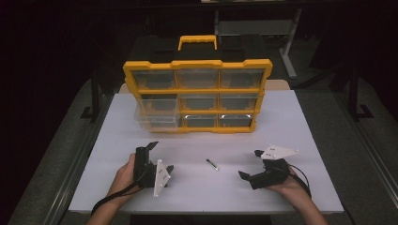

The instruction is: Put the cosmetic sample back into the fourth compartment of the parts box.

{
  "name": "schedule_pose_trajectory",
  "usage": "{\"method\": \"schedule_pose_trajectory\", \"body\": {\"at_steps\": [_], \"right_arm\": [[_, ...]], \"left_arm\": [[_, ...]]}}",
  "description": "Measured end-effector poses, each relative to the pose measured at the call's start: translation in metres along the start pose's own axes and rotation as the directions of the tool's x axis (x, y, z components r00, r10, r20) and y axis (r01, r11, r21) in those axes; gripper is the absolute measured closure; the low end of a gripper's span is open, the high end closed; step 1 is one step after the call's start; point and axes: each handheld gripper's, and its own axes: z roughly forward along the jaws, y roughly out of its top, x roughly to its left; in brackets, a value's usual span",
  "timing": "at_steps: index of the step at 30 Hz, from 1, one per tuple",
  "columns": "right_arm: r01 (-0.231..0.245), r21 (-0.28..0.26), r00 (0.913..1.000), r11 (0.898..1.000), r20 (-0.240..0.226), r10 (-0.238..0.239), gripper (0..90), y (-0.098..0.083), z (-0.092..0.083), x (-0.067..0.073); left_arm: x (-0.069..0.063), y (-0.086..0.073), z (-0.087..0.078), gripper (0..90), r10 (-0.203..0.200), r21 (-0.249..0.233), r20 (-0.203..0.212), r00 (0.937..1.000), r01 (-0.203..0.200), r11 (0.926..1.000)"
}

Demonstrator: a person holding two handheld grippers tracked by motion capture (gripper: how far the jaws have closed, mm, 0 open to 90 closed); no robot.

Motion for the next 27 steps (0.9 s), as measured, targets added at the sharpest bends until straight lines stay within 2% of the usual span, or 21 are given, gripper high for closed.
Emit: {"method": "schedule_pose_trajectory", "body": {"at_steps": [6, 12, 14, 17, 25, 27], "right_arm": [[-0.001, -0.001, 1.0, 1.0, 0.0, 0.001, 1.0, 0.0, -0.0001, 0.0], [-0.001, -0.001, 1.0, 1.0, 0.0, 0.001, 1.0, 0.0, -0.0002, -0.0002], [-0.001, 0.0, 1.0, 1.0, 0.001, 0.001, 1.1, 0.0, -0.0001, -0.0002], [-0.002, 0.001, 1.0, 1.0, 0.001, 0.002, 1.0, 0.0, -0.0001, -0.0001], [0.0, 0.001, 1.0, 1.0, 0.001, 0.0, 1.1, 0.0, 0.0, 0.0], [-0.001, 0.0, 1.0, 1.0, 0.001, 0.001, 1.1, 0.0, 0.0, 0.0]], "left_arm": [[0.0026, 0.0001, -0.0002, 0.0, -0.06, -0.001, 0.028, 0.9978, 0.06, 0.9982], [0.0038, -0.0004, 0.0005, 0.0, -0.118, -0.013, 0.042, 0.9922, 0.118, 0.9929], [0.0047, -0.0003, 0.0004, 0.0, -0.137, -0.012, 0.049, 0.9894, 0.137, 0.9904], [0.0053, -0.0001, 0.0004, 0.0, -0.181, -0.021, 0.062, 0.9815, 0.183, 0.983], [0.0075, -0.0012, 0.0013, 0.0, -0.221, -0.018, 0.078, 0.9721, 0.223, 0.9746], [0.0079, -0.0017, 0.0018, 0.0, -0.236, -0.014, 0.089, 0.9678, 0.238, 0.9712]]}}
